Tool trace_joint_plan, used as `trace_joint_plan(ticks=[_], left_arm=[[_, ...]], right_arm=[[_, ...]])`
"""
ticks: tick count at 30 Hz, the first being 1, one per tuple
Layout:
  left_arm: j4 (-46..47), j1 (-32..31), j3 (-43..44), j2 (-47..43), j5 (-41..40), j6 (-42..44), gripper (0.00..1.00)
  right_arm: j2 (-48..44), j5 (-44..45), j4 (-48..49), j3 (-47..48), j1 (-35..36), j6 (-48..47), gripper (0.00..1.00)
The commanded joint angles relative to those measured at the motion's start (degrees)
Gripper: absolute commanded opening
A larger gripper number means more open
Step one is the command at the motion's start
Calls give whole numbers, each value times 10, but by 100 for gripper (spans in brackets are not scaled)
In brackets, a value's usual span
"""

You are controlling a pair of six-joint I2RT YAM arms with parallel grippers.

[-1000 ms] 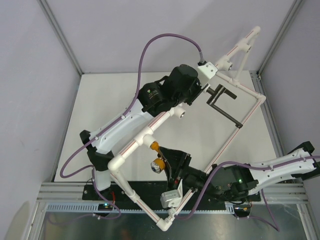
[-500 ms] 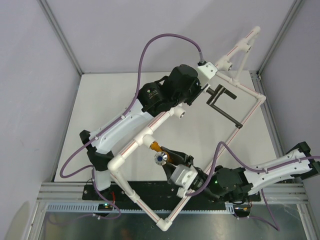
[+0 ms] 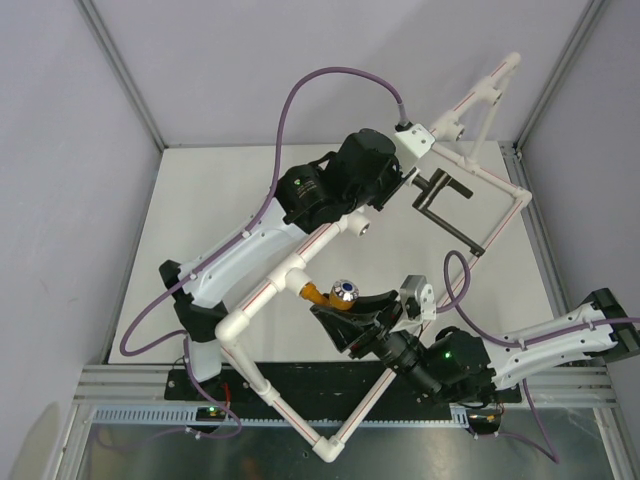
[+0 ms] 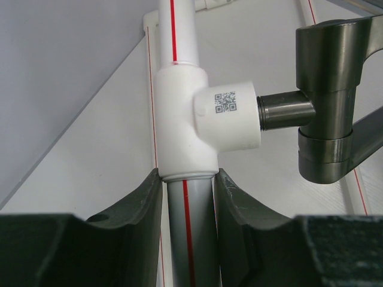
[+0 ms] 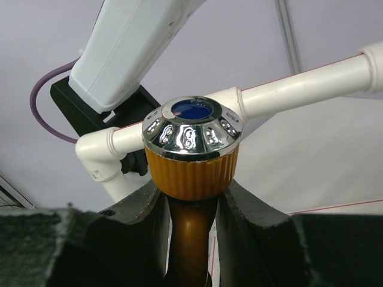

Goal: Install the water faucets
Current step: Screw the water faucet onto the adaptor.

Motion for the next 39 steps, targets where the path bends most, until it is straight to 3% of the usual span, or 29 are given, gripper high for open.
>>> trace_joint_plan(ticks=[1, 18, 29, 32, 34, 35, 37, 39], left_arm=[[-186, 25, -75, 98, -25, 23, 7], [-186, 25, -71, 104, -24, 25, 7], [-185, 25, -76, 101, -31, 24, 9], [-185, 25, -73, 101, -37, 22, 20], [-185, 25, -66, 100, -41, 19, 32], [-186, 24, -63, 100, -43, 16, 38], [-186, 24, -54, 99, -45, 13, 68], [-186, 22, -43, 98, -52, 8, 87]], right_arm=[[3, -29, 47, 5, -2, 61, 0], [8, -42, 48, 6, 11, -60, 0], [4, -30, 32, 6, 23, -203, 0], [-1, -30, 29, 7, 23, -211, 1], [-5, -29, 29, 6, 24, -215, 12], [-7, -28, 30, 6, 24, -216, 21], [-12, -27, 31, 6, 24, -218, 42], [-15, -29, 31, 5, 24, -222, 62]])
